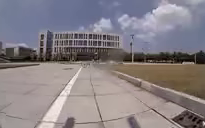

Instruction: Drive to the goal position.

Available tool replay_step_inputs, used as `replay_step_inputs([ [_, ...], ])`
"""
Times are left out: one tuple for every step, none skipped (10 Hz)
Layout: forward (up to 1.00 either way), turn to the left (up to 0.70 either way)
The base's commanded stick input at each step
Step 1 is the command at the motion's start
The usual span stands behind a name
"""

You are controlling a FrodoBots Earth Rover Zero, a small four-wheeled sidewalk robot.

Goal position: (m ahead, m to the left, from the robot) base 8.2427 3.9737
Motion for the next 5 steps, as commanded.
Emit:
replay_step_inputs([
  [0.7, 0.0],
  [0.7, 0.0],
  [0.7, 0.0],
  [0.7, 0.08],
  [0.7, 0.21],
])
